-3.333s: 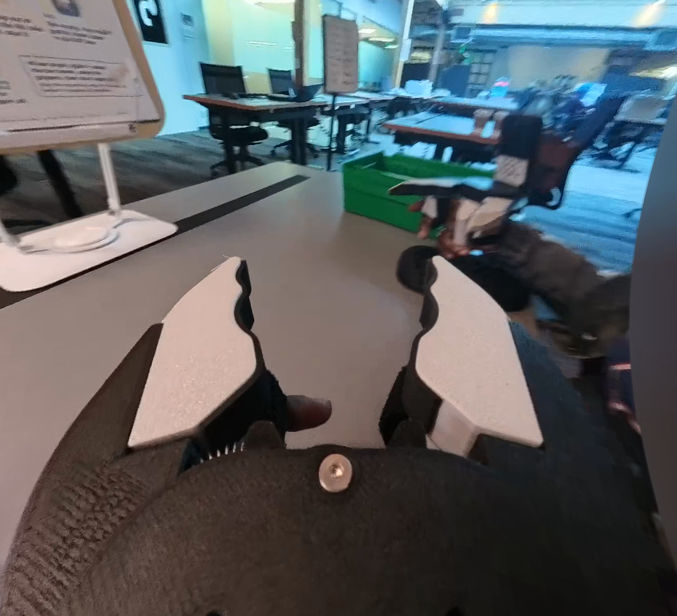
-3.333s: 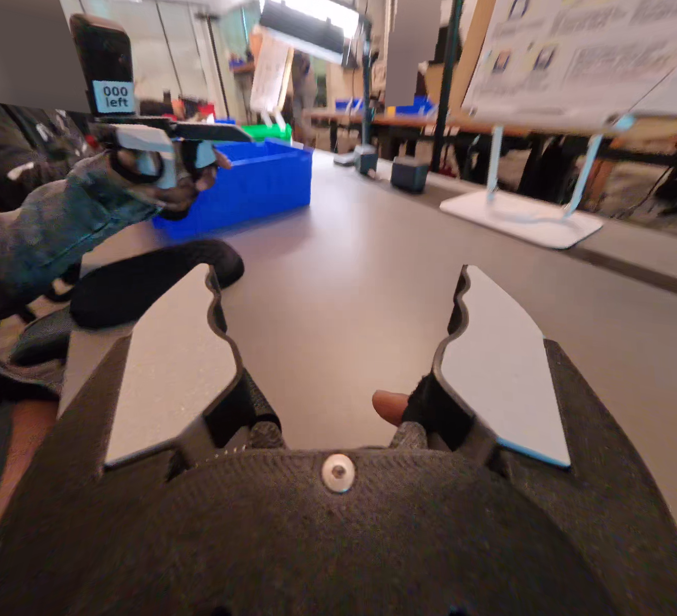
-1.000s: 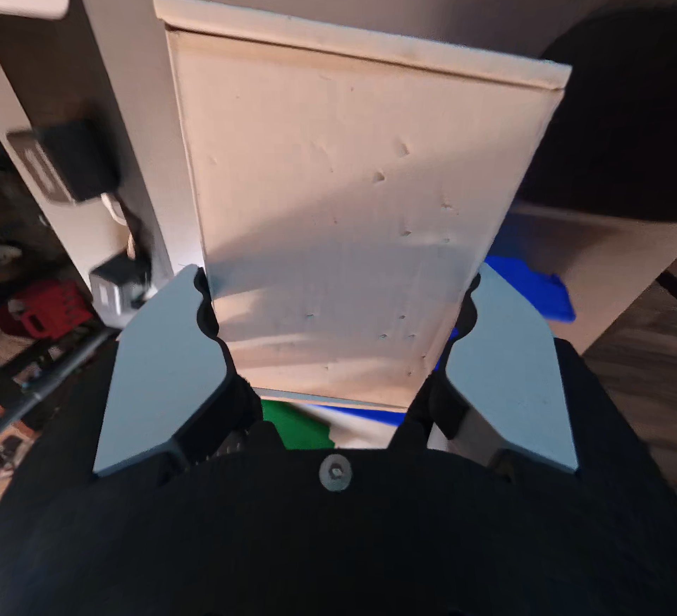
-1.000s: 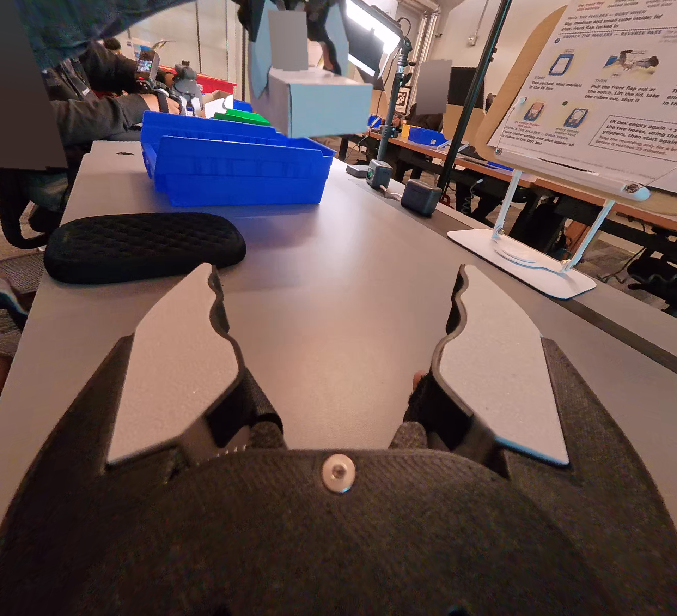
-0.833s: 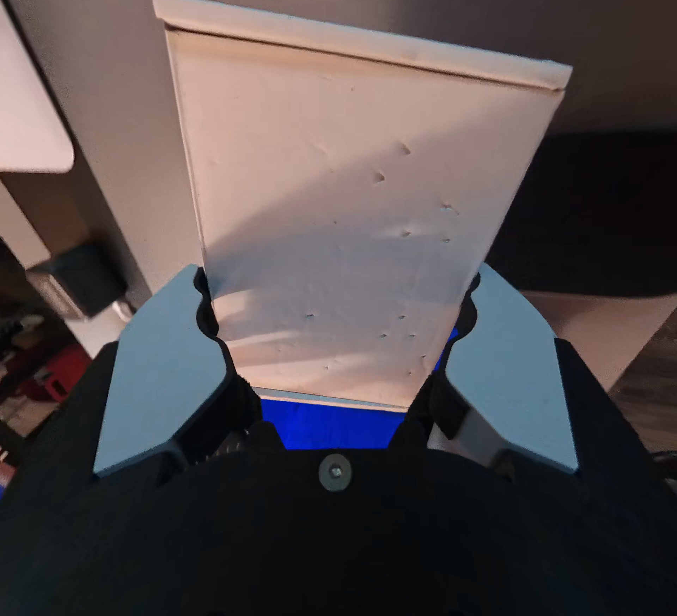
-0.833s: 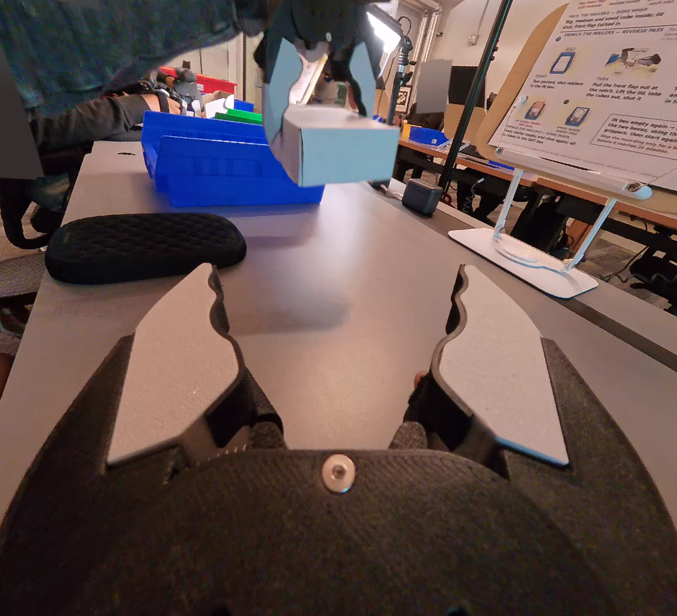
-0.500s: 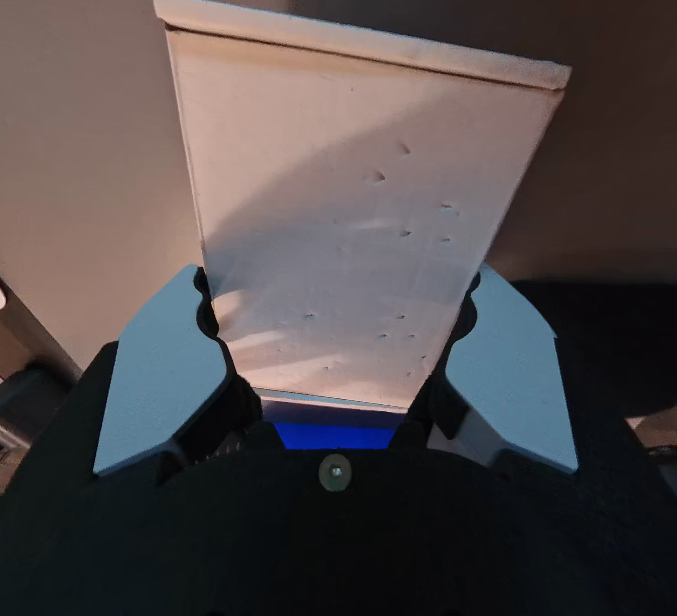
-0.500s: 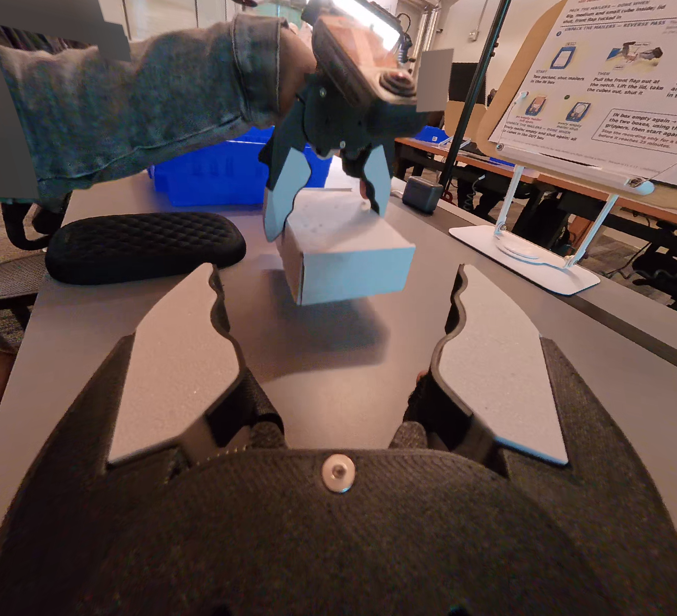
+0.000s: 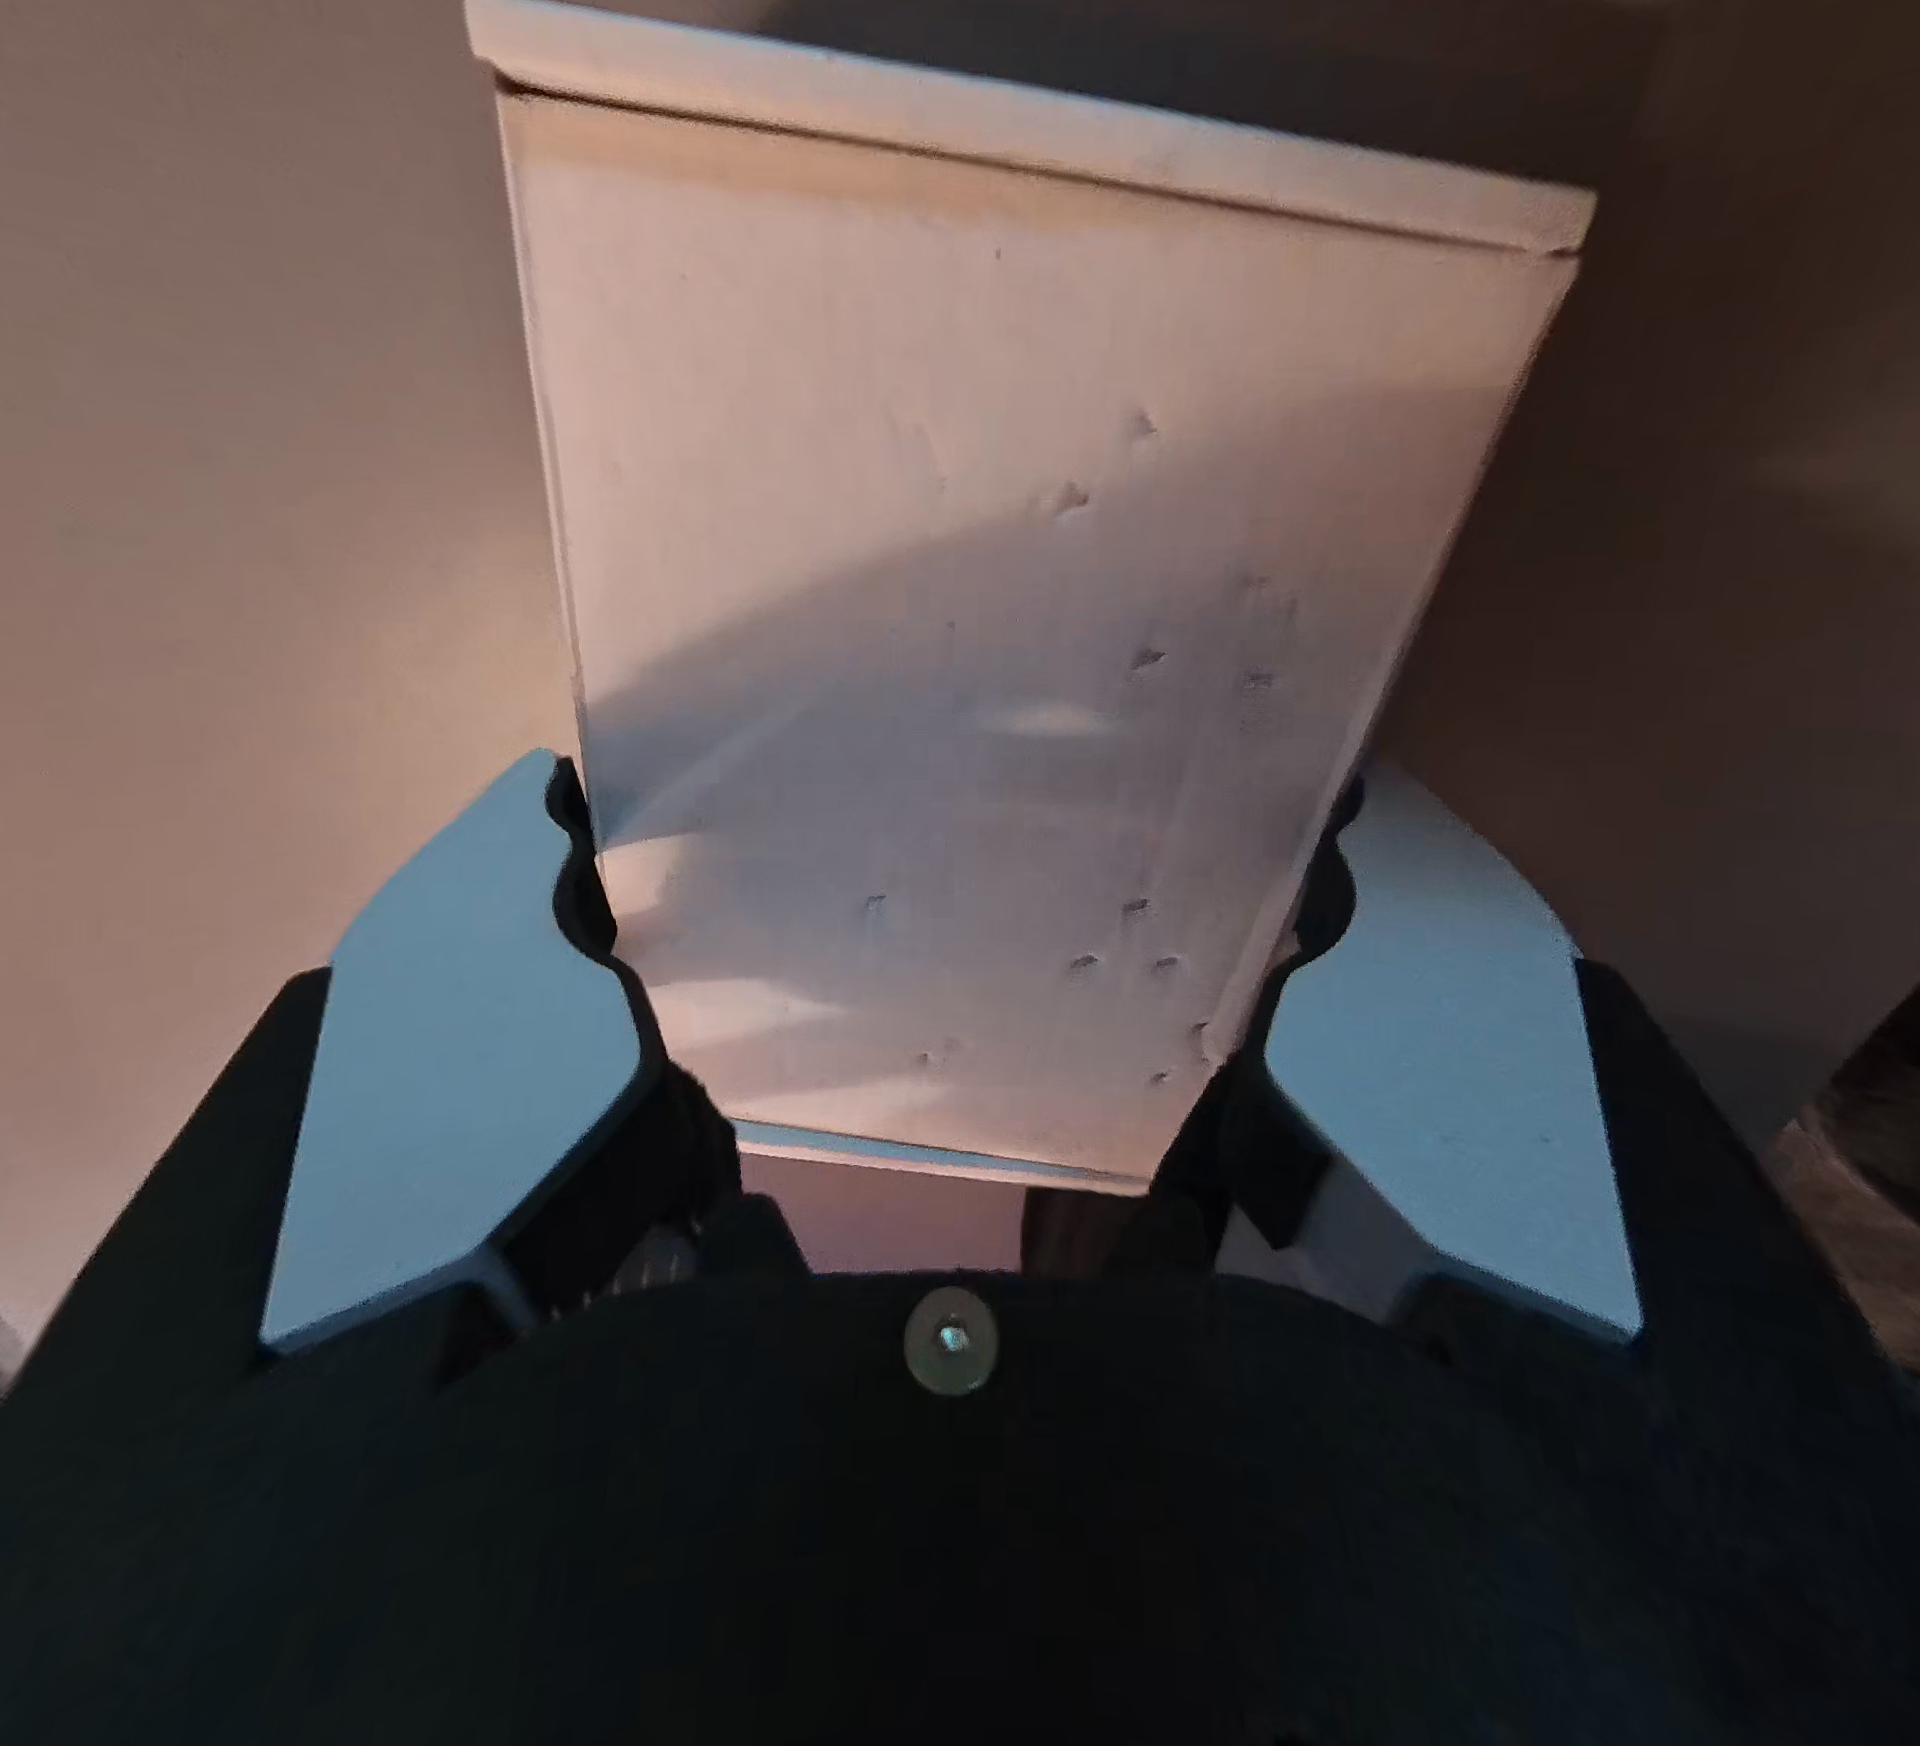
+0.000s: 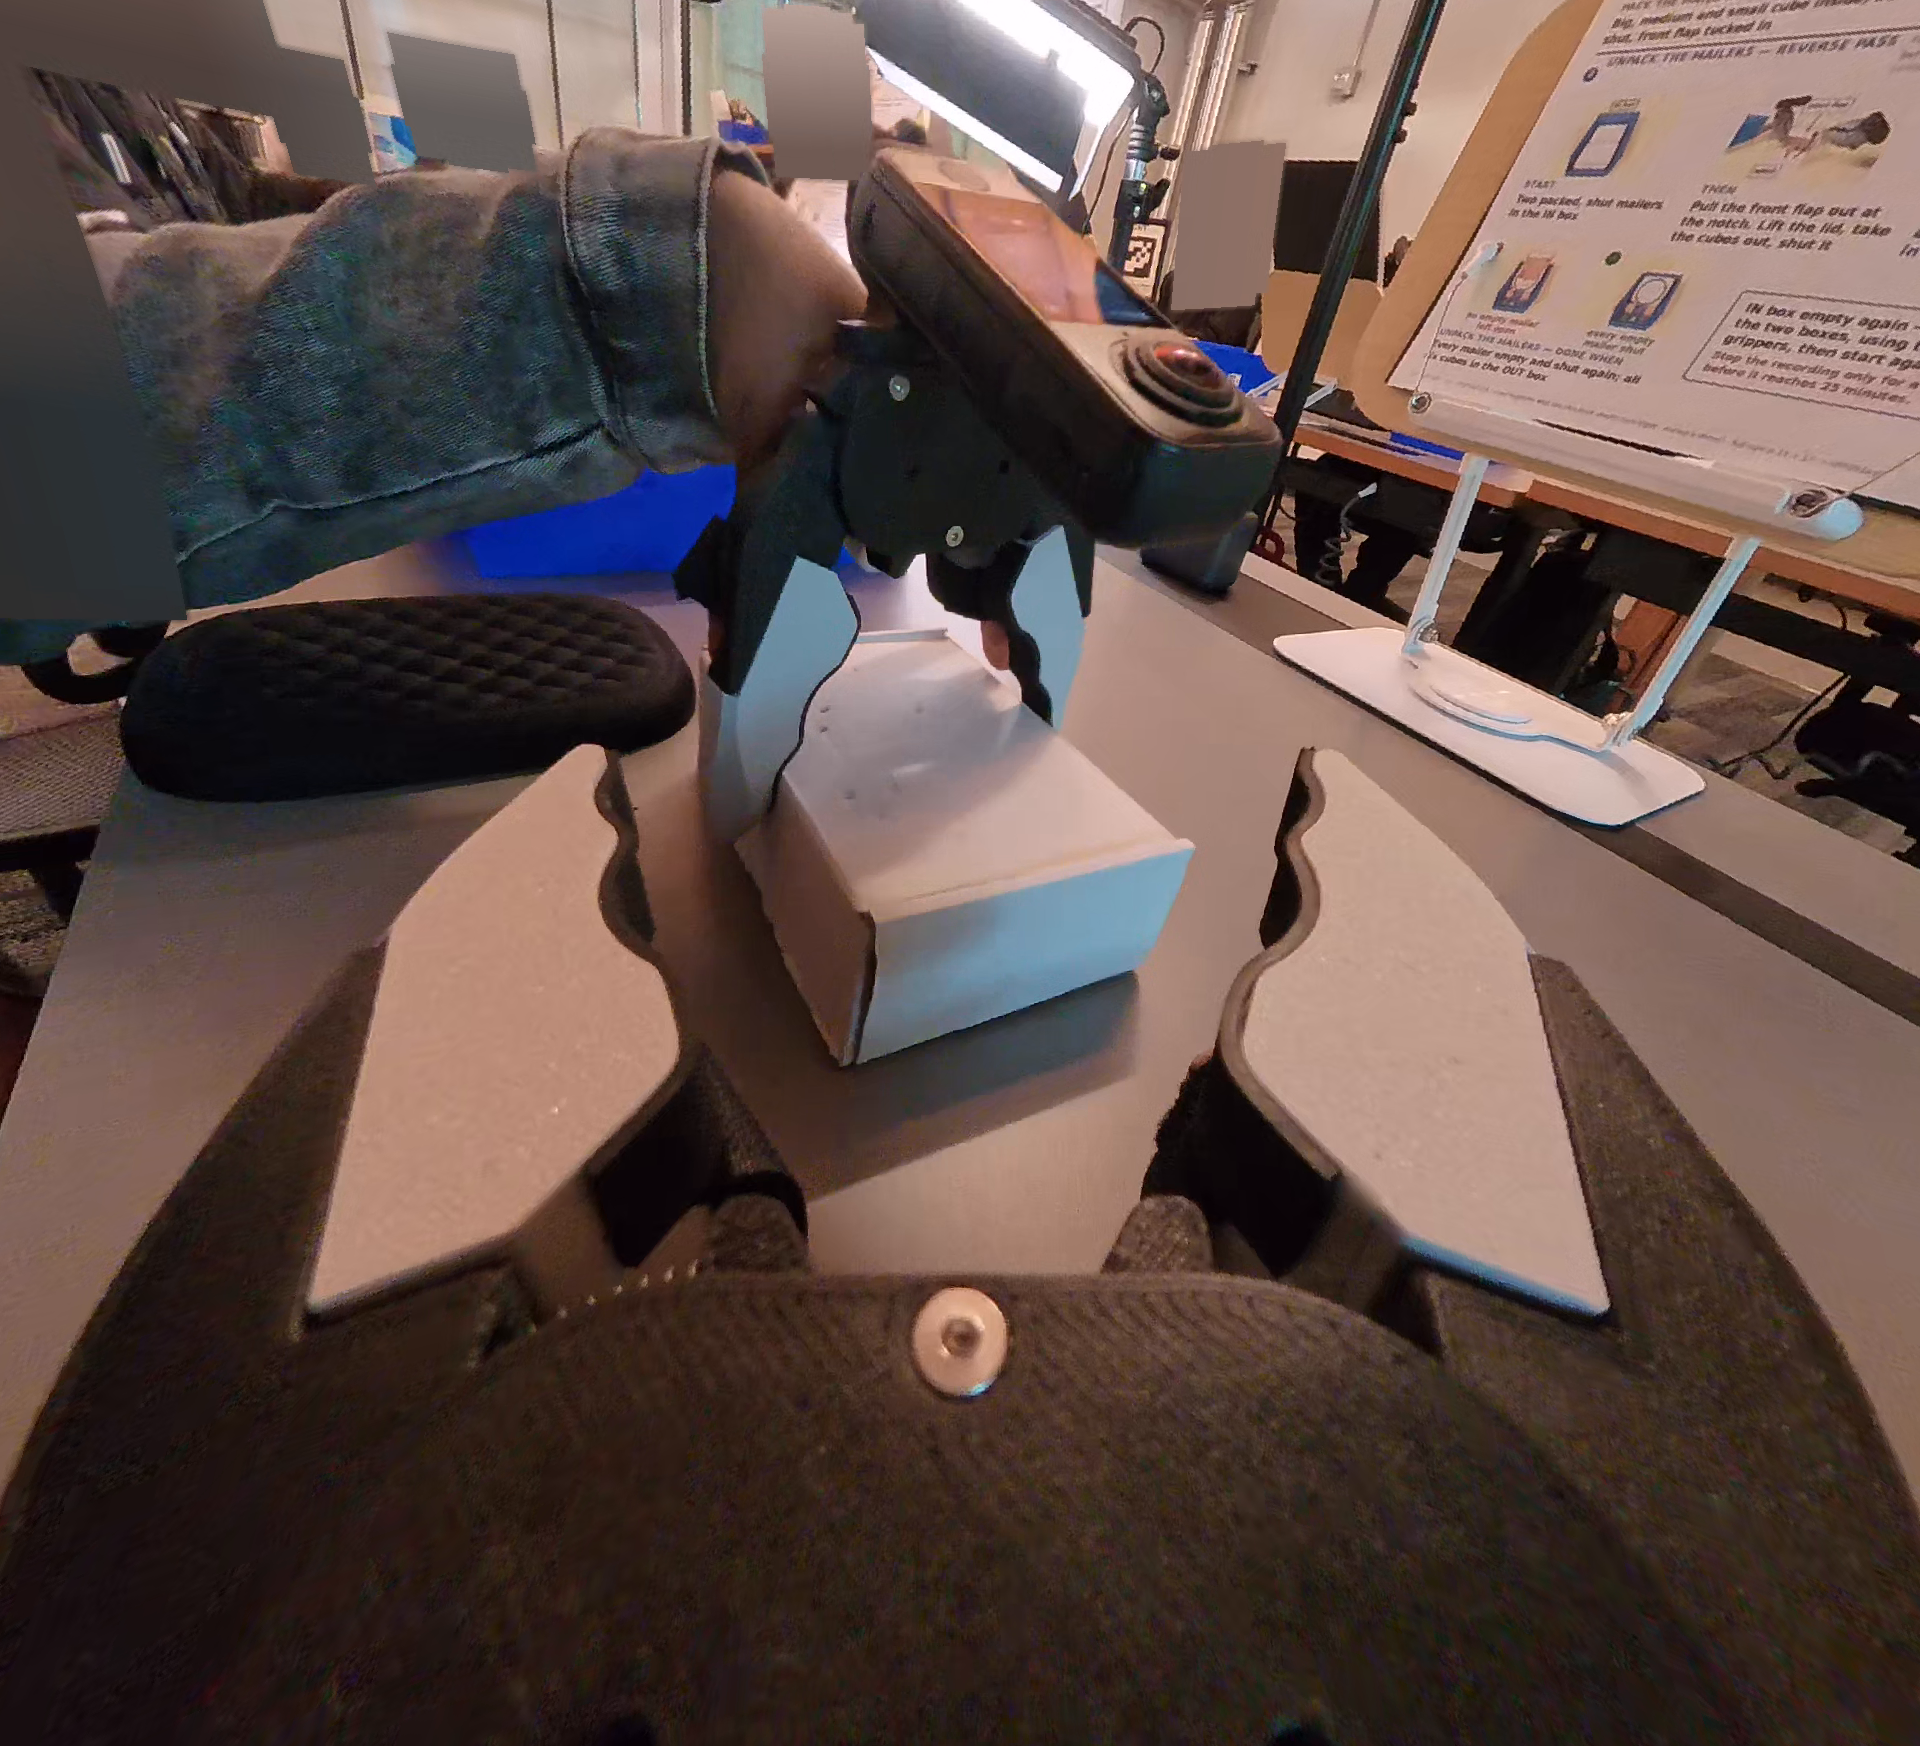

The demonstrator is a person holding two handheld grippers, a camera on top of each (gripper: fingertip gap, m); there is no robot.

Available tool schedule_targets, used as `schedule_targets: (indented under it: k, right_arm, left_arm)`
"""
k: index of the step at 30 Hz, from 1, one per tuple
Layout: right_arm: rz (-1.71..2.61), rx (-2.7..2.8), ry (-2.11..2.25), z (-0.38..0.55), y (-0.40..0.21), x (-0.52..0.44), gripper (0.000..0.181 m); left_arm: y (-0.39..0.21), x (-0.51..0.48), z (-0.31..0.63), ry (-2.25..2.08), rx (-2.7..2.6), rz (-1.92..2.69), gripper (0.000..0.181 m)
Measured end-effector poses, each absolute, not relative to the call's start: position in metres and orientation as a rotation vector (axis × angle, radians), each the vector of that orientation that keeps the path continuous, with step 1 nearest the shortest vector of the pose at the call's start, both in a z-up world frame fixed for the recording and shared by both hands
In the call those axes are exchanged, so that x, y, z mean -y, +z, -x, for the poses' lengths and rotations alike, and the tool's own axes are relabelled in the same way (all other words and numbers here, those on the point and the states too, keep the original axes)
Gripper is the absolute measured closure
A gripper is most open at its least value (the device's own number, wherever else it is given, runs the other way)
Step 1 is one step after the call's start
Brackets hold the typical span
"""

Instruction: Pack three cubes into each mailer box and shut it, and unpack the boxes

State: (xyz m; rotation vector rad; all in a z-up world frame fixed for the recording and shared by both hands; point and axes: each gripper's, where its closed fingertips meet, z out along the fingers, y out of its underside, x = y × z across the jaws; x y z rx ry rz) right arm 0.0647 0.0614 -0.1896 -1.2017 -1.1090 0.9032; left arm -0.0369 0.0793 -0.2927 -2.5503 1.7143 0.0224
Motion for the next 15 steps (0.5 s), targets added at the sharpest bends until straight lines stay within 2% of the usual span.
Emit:
schedule_targets:
  k: [4, 7, 13, 15]
  right_arm:
    - [1.202, 1.115, 0.901, -0.064, -0.190, -0.061, 0.064]
    - [1.207, 1.111, 0.905, -0.064, -0.191, -0.061, 0.065]
    - [1.212, 1.095, 0.889, -0.064, -0.188, -0.061, 0.067]
    - [1.275, 1.105, 0.881, -0.062, -0.192, -0.060, 0.077]
  left_arm:
    - [-0.284, -0.082, 0.027, -0.069, -1.629, 2.403, 0.050]
    - [-0.255, -0.084, 0.020, -0.104, -1.458, 2.143, 0.049]
    - [-0.192, -0.057, 0.049, -0.247, -0.777, 1.694, 0.051]
    - [-0.195, -0.039, 0.065, -0.357, -0.624, 1.681, 0.070]
